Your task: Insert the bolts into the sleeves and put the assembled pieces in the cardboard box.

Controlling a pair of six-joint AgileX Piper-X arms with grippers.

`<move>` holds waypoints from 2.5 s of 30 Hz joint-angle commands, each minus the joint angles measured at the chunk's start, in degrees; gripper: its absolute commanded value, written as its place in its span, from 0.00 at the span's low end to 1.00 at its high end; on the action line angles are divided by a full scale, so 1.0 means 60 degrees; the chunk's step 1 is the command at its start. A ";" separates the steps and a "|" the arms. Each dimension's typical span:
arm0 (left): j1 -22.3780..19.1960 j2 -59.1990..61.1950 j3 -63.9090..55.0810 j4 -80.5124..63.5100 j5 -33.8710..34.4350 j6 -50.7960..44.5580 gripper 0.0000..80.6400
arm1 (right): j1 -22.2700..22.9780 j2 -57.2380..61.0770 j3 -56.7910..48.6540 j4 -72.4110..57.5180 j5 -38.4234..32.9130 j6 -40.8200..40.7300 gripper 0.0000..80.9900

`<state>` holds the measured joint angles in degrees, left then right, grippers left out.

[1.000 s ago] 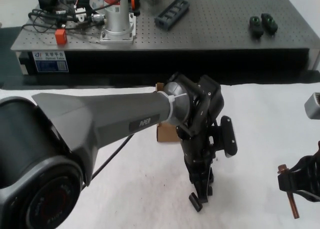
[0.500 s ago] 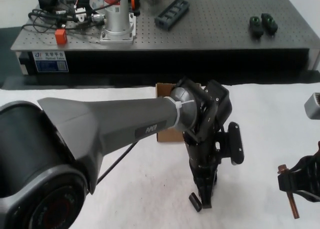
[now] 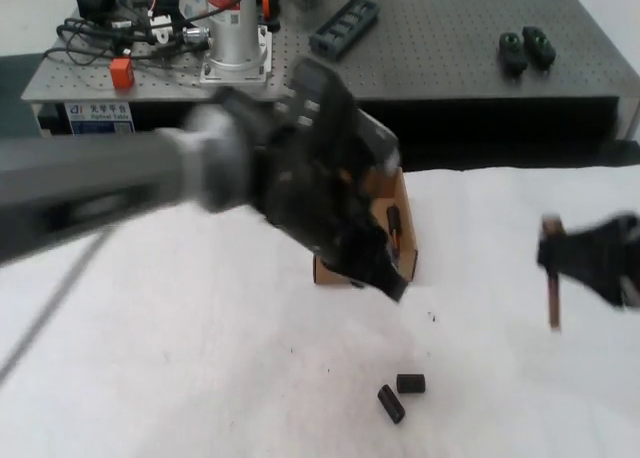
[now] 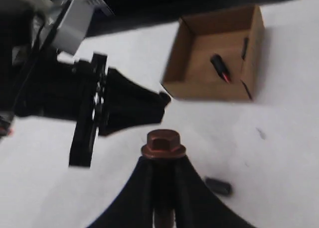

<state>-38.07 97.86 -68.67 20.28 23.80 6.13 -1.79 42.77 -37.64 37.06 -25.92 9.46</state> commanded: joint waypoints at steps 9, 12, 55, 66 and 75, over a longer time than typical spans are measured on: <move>-0.0469 -0.4072 0.4413 -0.5244 0.1738 -0.3398 0.01 | 0.2914 0.1426 0.0024 -0.7134 0.0149 0.3421 0.03; -0.0469 -0.4604 0.4575 -0.5345 0.1586 -0.3543 0.01 | 0.3175 0.1615 0.0024 -0.7317 0.0520 0.3419 0.03; 0.0609 0.0214 -0.0754 -0.2522 -0.2213 -0.4787 0.01 | 0.1350 -0.1180 0.0024 0.0189 0.1477 0.1399 0.50; 0.0929 0.5340 -0.7118 0.1824 -0.2213 -0.4167 0.01 | 0.1328 -0.0791 0.0050 0.2135 0.2653 0.0516 0.50; 0.1000 0.6013 -0.7752 0.2335 -0.2416 -0.4167 0.25 | 0.1423 0.1840 0.0030 0.2119 0.2653 -0.0935 0.50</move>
<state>-32.16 134.52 -113.88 34.64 10.13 -19.14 6.34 50.38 -36.93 49.87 -9.95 7.48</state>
